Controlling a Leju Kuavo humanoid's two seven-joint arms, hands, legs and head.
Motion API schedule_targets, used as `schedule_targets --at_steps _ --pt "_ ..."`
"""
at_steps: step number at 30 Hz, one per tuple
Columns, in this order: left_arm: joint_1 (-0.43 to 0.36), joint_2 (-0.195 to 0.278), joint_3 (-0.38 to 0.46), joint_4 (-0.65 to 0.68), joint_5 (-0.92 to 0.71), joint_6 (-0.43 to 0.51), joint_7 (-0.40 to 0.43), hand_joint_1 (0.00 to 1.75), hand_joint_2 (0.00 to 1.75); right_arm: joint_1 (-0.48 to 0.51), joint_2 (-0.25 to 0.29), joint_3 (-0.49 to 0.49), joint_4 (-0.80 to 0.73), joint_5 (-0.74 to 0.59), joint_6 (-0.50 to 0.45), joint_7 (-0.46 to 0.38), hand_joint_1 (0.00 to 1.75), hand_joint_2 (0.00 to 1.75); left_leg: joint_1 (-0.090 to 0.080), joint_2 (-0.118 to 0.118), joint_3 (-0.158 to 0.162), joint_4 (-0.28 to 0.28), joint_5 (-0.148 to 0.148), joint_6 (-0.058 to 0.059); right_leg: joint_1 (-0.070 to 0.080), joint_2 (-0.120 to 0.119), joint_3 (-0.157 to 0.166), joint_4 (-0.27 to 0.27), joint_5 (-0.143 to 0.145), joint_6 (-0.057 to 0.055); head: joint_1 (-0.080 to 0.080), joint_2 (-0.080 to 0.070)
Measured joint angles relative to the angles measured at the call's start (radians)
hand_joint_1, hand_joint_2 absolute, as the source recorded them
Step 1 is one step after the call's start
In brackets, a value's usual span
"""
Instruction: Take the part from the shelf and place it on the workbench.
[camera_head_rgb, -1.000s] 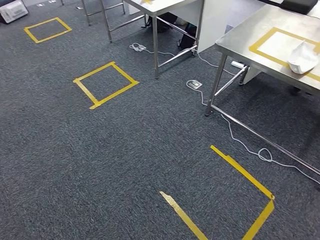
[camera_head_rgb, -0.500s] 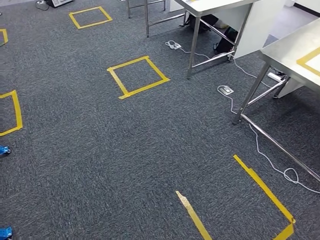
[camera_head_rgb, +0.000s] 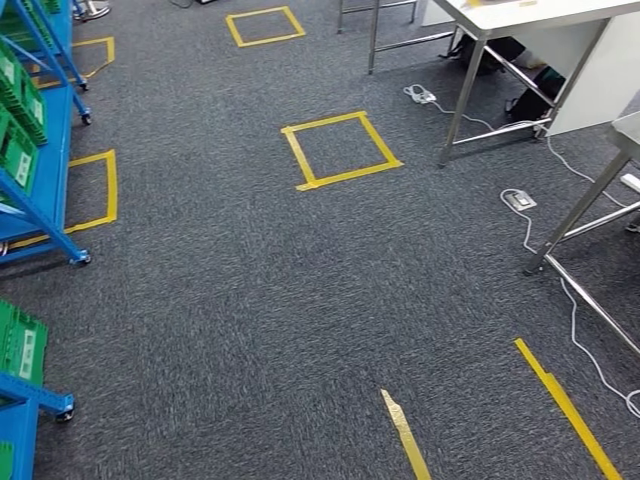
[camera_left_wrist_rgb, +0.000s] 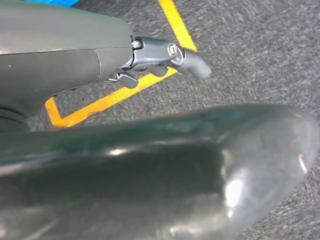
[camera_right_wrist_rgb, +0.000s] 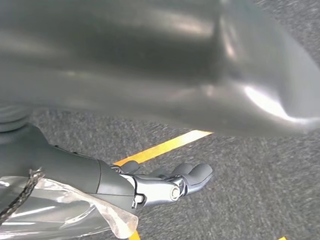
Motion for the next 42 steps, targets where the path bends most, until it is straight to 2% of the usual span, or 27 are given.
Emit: schedule_targets --at_steps 2,3,4,5,6,8,10,11,13,14,16,18,19,20,21,22,24,26,27,29,31,33,35,36,38,40,42 --pt "0.000 0.001 -0.002 0.000 0.008 -0.005 -0.004 0.00 0.00 0.000 0.000 -0.001 0.018 0.004 -0.003 0.009 0.00 0.00 -0.001 0.061 -0.046 0.104 -0.065 -0.007 0.000 -0.034 0.002 -0.006 0.003 -0.007 -0.004 0.000" --pt "0.001 0.001 -0.004 0.000 0.012 -0.008 -0.005 0.00 0.00 0.000 0.000 -0.001 0.028 0.005 -0.005 0.014 0.00 0.00 0.001 0.081 -0.076 0.173 -0.100 -0.011 0.002 -0.051 0.000 -0.006 0.001 -0.009 -0.006 0.000" --pt "0.002 0.001 -0.006 0.000 0.016 -0.011 -0.006 0.00 0.00 -0.001 0.000 -0.002 0.038 0.006 -0.007 0.018 0.00 0.00 0.004 0.091 -0.098 0.229 -0.122 -0.016 0.003 -0.069 -0.001 -0.006 -0.001 -0.010 -0.006 0.000" --pt "0.004 0.001 -0.008 0.000 0.020 -0.012 -0.007 0.00 0.00 -0.002 0.000 -0.002 0.047 0.007 -0.008 0.020 0.00 0.00 0.006 0.096 -0.106 0.254 -0.126 -0.019 0.004 -0.085 -0.001 -0.006 -0.003 -0.009 -0.006 0.000" --pt "0.007 0.001 -0.010 0.000 0.022 -0.012 -0.008 0.00 0.00 -0.003 0.000 -0.002 0.054 0.007 -0.009 0.022 0.00 0.00 0.009 0.100 -0.094 0.238 -0.111 -0.022 0.004 -0.100 0.001 -0.006 -0.006 -0.008 -0.006 0.000" --pt "0.012 0.001 -0.013 -0.002 0.026 -0.013 -0.008 0.00 0.00 -0.007 0.000 -0.002 0.064 0.009 -0.010 0.024 0.00 0.00 0.012 0.128 -0.021 0.110 -0.049 -0.024 0.004 -0.126 0.008 -0.005 -0.011 -0.002 -0.006 0.000" --pt "0.014 0.001 -0.020 -0.003 0.036 -0.012 -0.005 0.00 0.00 -0.010 0.000 -0.002 0.073 0.012 -0.009 0.027 0.00 0.00 0.009 0.160 0.042 -0.004 -0.012 -0.014 0.008 -0.147 0.016 -0.002 -0.020 0.010 -0.005 0.000" --pt "0.015 0.001 -0.024 -0.004 0.042 -0.011 -0.002 0.00 0.00 -0.013 0.000 -0.002 0.078 0.015 -0.008 0.029 0.00 0.00 0.006 0.167 0.053 -0.027 -0.009 -0.007 0.010 -0.156 0.019 -0.001 -0.023 0.016 -0.003 0.000" --pt "0.021 0.000 -0.030 -0.005 0.051 -0.010 0.005 0.00 0.00 -0.020 0.000 -0.002 0.086 0.019 -0.007 0.033 0.00 0.00 0.001 0.150 0.049 -0.030 -0.009 0.008 0.009 -0.168 0.028 -0.001 -0.026 0.027 -0.002 0.000" --pt "0.024 0.000 -0.032 -0.007 0.054 -0.010 0.007 0.00 0.00 -0.024 0.000 -0.002 0.090 0.021 -0.006 0.035 0.00 0.00 0.001 0.143 0.049 -0.033 -0.007 0.015 0.006 -0.156 0.029 0.003 -0.032 0.032 -0.002 0.000" --pt "0.028 -0.002 -0.037 -0.011 0.058 -0.010 0.009 0.00 0.00 -0.027 0.000 -0.002 0.097 0.022 -0.005 0.036 0.00 0.00 0.004 0.125 0.049 -0.040 0.000 0.028 0.001 -0.103 0.003 0.061 -0.072 0.041 0.001 0.000" --pt "0.030 -0.002 -0.045 -0.016 0.068 -0.012 0.016 0.00 0.00 -0.029 0.000 -0.003 0.107 0.025 -0.004 0.037 0.00 0.00 0.004 0.104 0.045 -0.040 0.003 0.033 -0.001 -0.057 -0.067 0.201 -0.137 0.043 0.004 0.000" --pt "0.032 -0.002 -0.052 -0.020 0.079 -0.013 0.023 0.00 0.00 -0.030 0.000 -0.005 0.113 0.029 -0.003 0.037 0.00 0.00 0.003 0.092 0.043 -0.040 0.003 0.034 -0.001 -0.051 -0.104 0.269 -0.158 0.043 0.004 0.000" --pt "0.037 -0.002 -0.060 -0.024 0.092 -0.014 0.032 0.00 0.00 -0.033 0.000 -0.006 0.120 0.033 -0.002 0.037 0.00 0.00 0.002 0.080 0.043 -0.040 0.003 0.034 -0.001 -0.048 -0.128 0.307 -0.160 0.043 0.004 0.000" --pt "0.042 -0.002 -0.069 -0.029 0.107 -0.014 0.042 0.00 0.00 -0.036 0.000 -0.008 0.126 0.038 0.000 0.036 0.00 0.00 0.001 0.067 0.045 -0.040 0.003 0.034 -0.001 -0.047 -0.134 0.306 -0.141 0.042 0.004 0.000" --pt "0.049 -0.003 -0.080 -0.035 0.123 -0.014 0.051 0.00 0.00 -0.039 0.000 -0.011 0.132 0.042 0.002 0.036 0.00 0.00 0.001 0.053 0.047 -0.040 0.003 0.034 -0.001 -0.041 -0.119 0.260 -0.103 0.040 0.004 0.000" --pt "0.061 -0.004 -0.106 -0.049 0.158 -0.014 0.071 0.00 0.00 -0.047 0.000 -0.018 0.144 0.050 0.005 0.033 0.00 0.00 0.000 0.025 0.051 -0.039 0.003 0.031 -0.005 0.003 -0.062 0.120 -0.026 0.035 0.004 0.000" --pt "0.071 -0.006 -0.135 -0.067 0.191 -0.013 0.090 0.00 0.00 -0.052 0.000 -0.025 0.154 0.055 0.009 0.031 0.00 0.00 0.001 -0.004 0.042 -0.034 0.004 0.021 -0.009 0.047 -0.024 0.032 -0.004 0.033 0.003 0.000" --pt "0.077 -0.006 -0.149 -0.076 0.204 -0.013 0.097 0.00 0.00 -0.053 0.000 -0.028 0.157 0.057 0.011 0.029 0.00 0.00 0.002 -0.017 0.035 -0.033 0.007 0.014 -0.008 0.053 -0.019 0.023 -0.010 0.032 0.003 0.000" --pt "0.091 -0.006 -0.170 -0.090 0.222 -0.012 0.108 0.00 0.00 -0.057 0.000 -0.032 0.161 0.059 0.014 0.028 0.00 0.00 0.008 -0.033 0.023 -0.028 0.010 0.001 -0.006 0.028 -0.013 0.016 -0.006 0.021 0.002 0.000" --pt "0.108 -0.007 -0.192 -0.106 0.244 -0.010 0.122 0.00 0.00 -0.063 0.000 -0.036 0.164 0.059 0.016 0.026 0.00 0.00 0.007 0.011 0.002 0.015 -0.020 -0.008 -0.007 -0.001 -0.011 0.008 0.000 0.007 -0.001 0.000" --pt "0.122 -0.008 -0.221 -0.126 0.271 -0.008 0.142 0.00 0.00 -0.064 0.000 -0.040 0.169 0.059 0.017 0.024 0.00 0.00 0.004 0.073 -0.052 0.132 -0.087 -0.013 -0.005 -0.036 -0.012 0.005 -0.001 -0.002 -0.005 0.000" --pt "0.136 -0.008 -0.254 -0.147 0.305 -0.008 0.166 0.00 0.00 -0.064 0.000 -0.045 0.173 0.059 0.018 0.025 0.00 0.00 0.006 0.094 -0.099 0.242 -0.131 -0.019 -0.002 -0.075 -0.015 0.005 -0.006 -0.005 -0.005 0.000" --pt "0.147 -0.008 -0.272 -0.159 0.321 -0.008 0.178 0.00 0.00 -0.065 0.000 -0.046 0.175 0.057 0.017 0.025 0.00 0.00 0.008 0.098 -0.100 0.252 -0.127 -0.020 -0.001 -0.091 -0.015 0.005 -0.009 -0.004 -0.005 0.000" --pt "0.173 -0.008 -0.307 -0.186 0.347 -0.010 0.199 0.00 0.00 -0.065 0.000 -0.047 0.176 0.053 0.015 0.028 0.00 0.00 0.010 0.116 -0.042 0.158 -0.073 -0.022 -0.001 -0.118 -0.008 0.005 -0.015 0.001 -0.005 0.000" --pt "0.190 -0.008 -0.336 -0.210 0.358 -0.012 0.209 0.00 0.00 -0.064 0.000 -0.047 0.176 0.050 0.013 0.031 0.00 0.00 0.007 0.158 0.032 0.027 -0.027 -0.016 0.002 -0.142 0.002 0.007 -0.024 0.013 -0.005 0.000" --pt "0.199 -0.010 -0.357 -0.228 0.364 -0.014 0.215 0.00 0.00 -0.064 0.000 -0.047 0.176 0.048 0.010 0.033 0.00 0.00 0.001 0.172 0.055 -0.021 -0.021 -0.004 0.007 -0.163 0.010 0.009 -0.030 0.024 -0.003 0.000"
